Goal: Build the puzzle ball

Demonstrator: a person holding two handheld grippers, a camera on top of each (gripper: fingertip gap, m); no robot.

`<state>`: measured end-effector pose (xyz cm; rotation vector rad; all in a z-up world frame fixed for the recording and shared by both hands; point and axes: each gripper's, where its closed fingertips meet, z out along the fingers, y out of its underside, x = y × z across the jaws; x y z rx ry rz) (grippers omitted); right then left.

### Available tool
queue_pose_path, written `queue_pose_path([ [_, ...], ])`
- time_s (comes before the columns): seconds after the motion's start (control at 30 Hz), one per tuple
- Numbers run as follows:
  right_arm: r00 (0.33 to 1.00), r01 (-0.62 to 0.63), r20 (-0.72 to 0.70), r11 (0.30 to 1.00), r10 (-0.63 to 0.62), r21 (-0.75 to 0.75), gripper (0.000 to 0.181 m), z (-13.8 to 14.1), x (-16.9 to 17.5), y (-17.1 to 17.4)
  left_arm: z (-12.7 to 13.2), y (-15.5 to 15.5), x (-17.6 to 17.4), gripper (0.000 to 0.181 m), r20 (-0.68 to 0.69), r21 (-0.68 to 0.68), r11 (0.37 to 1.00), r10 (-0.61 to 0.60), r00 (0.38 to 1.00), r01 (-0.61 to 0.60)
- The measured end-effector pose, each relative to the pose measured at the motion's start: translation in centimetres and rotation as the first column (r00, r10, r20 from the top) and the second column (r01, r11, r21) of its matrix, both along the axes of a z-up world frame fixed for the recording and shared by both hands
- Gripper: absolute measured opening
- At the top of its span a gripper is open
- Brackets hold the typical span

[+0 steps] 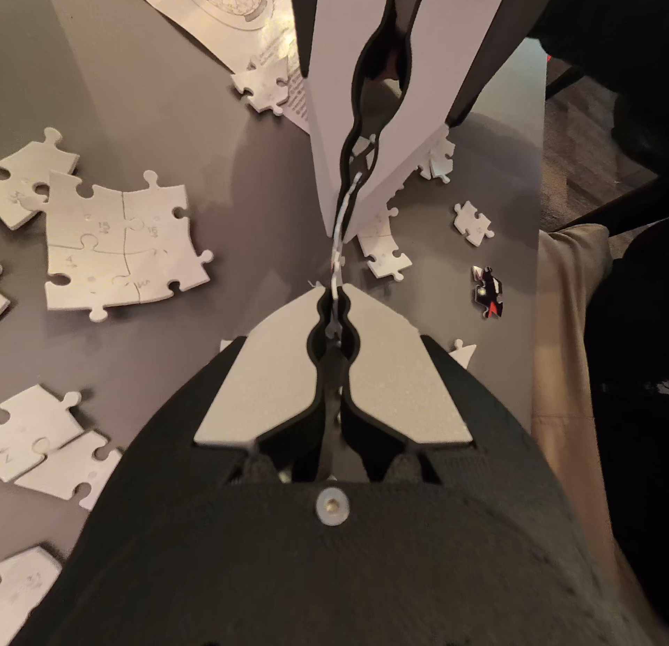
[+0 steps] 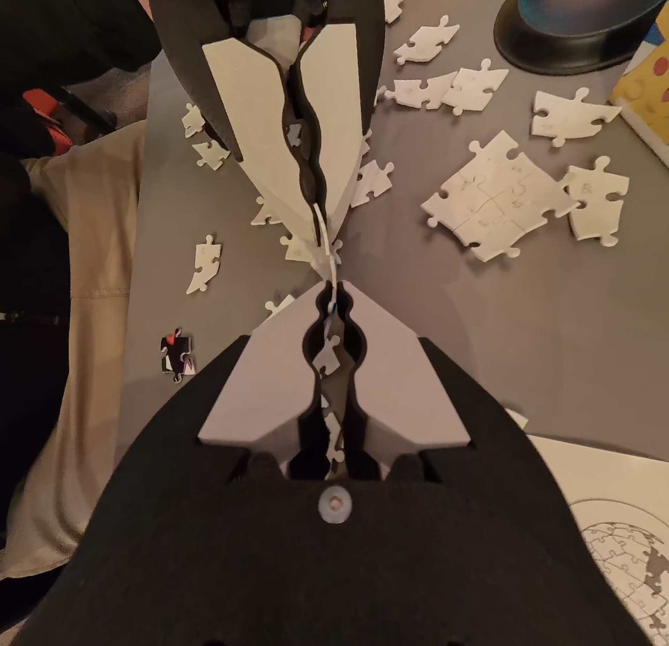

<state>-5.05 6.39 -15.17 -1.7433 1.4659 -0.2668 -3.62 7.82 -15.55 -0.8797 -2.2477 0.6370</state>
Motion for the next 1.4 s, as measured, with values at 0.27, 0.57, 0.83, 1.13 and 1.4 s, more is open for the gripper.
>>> queue_pose_path([
  [0.27, 1.0, -0.004, -0.026, 1.0, 0.005, 0.018, 0.002, -0.2, 0.1, -0.1, -0.1, 0.0, 0.1, 0.003, -0.01, 0.006, 1.0, -0.005, 1.0, 0.005],
  [0.57, 0.999, 0.002, -0.036, 1.0, -0.001, 0.029, 0.004, -0.5, 0.2, 0.0, -0.2, 0.1, 0.1, 0.003, -0.024, 0.03, 1.0, -0.006, 1.0, 0.007],
  [0.83, 0.997, -0.057, -0.056, 0.998, 0.056, -0.013, 0.002, -0.7, 0.2, 0.4, -0.5, 0.0, -0.1, 0.004, -0.034, 0.05, 0.999, 0.0, 0.999, 0.002],
  [1.13, 0.994, -0.083, -0.072, 0.995, 0.087, 0.064, 0.002, -0.8, 0.2, 0.7, -0.6, 0.2, -0.7, 0.004, -0.025, 0.052, 0.998, -0.028, 0.999, 0.029],
  [1.4, 0.984, -0.155, -0.079, 0.987, 0.157, 0.033, 0.005, -0.7, 0.2, 0.9, -0.5, 0.4, -0.7, 0.003, -0.012, 0.032, 0.998, -0.06, 0.998, 0.06],
])
